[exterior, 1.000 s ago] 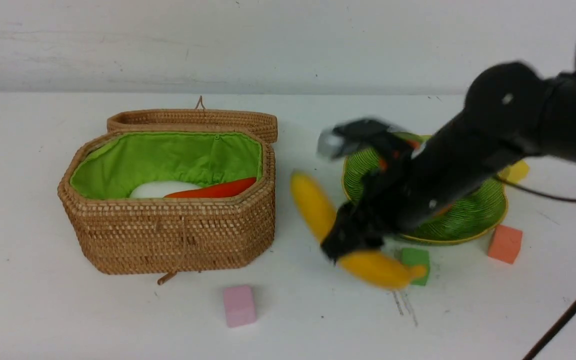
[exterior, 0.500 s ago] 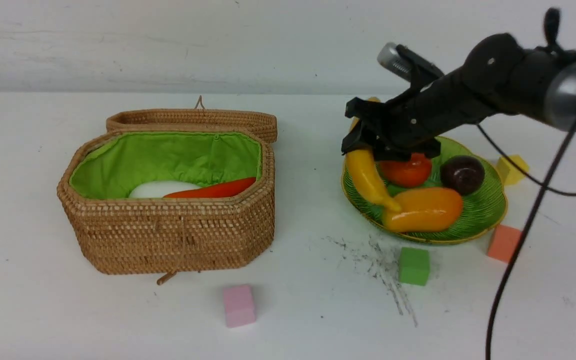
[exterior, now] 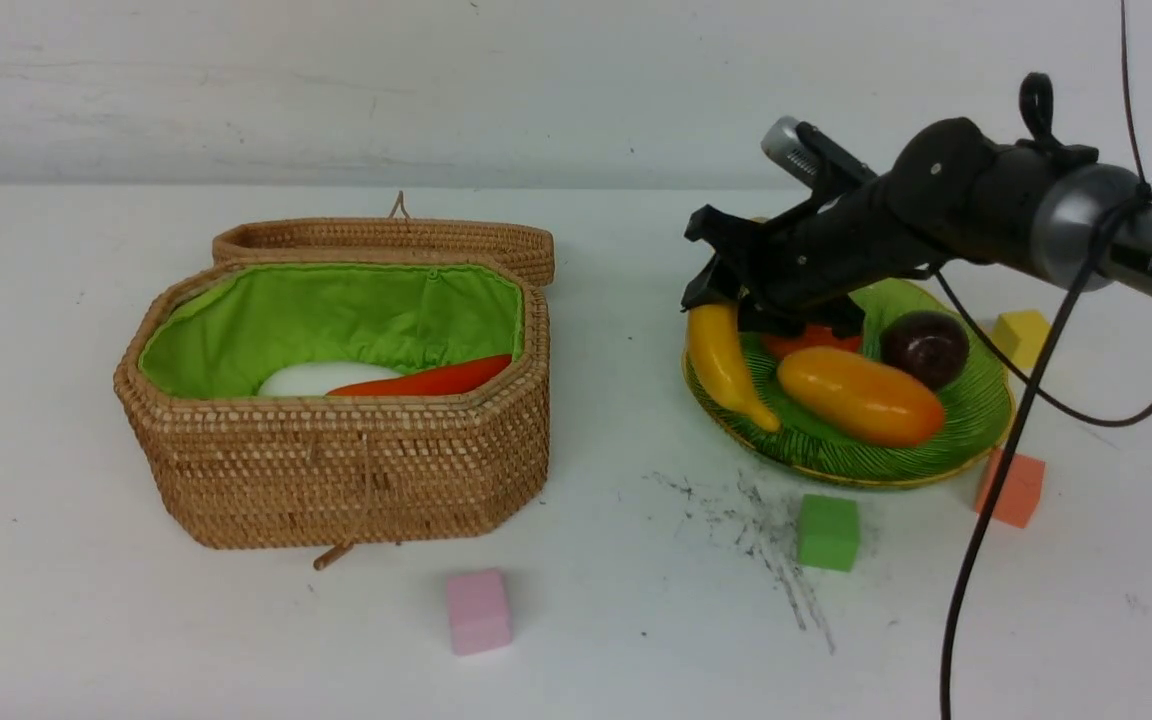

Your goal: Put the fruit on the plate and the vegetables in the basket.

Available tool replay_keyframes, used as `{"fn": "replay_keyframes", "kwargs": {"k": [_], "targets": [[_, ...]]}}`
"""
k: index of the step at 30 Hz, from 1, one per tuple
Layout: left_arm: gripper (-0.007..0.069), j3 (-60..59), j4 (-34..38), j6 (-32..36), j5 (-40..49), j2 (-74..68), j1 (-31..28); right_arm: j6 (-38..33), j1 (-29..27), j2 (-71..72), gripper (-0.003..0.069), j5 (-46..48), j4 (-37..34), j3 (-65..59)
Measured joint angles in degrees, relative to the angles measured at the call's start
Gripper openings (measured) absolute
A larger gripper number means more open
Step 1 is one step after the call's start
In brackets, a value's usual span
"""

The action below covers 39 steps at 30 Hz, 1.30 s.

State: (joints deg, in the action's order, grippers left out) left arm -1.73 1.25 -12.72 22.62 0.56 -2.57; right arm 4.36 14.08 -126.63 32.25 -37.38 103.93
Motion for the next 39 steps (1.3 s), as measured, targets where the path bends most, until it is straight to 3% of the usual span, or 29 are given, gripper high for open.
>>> {"fn": "replay_keyframes", "kwargs": {"k": [11,18,22,24,28,33,39], "targets": [[0.0239,0.00,0.00,0.00,0.00,0.00,0.00,0.00,0.00,0.50,0.0554,1.03,4.18,0.00],[0.0239,-0.05,0.00,0.00,0.00,0.00,0.00,-0.58,0.00,5.76,0.0566,1.37,8.87,0.00],[0.0239,-0.05,0.00,0.00,0.00,0.00,0.00,-6.55,0.00,12.80,0.0546,4.73,12.50,0.00],[0.0239,-0.05,0.00,0.00,0.00,0.00,0.00,-10.57,-0.14,18.19,0.0496,8.39,13.62,0.00],[0.0239,-0.05,0.00,0.00,0.00,0.00,0.00,-15.47,-0.57,28.47,0.0329,14.39,14.21,0.12],[0.0239,-0.05,0.00,0.00,0.00,0.00,0.00,-18.56,-0.67,40.97,0.0031,20.50,16.49,-0.36],[0.0239,-0.05,0.00,0.00,0.00,0.00,0.00,-18.69,-0.67,54.98,-0.0008,19.67,18.00,-13.21]]}}
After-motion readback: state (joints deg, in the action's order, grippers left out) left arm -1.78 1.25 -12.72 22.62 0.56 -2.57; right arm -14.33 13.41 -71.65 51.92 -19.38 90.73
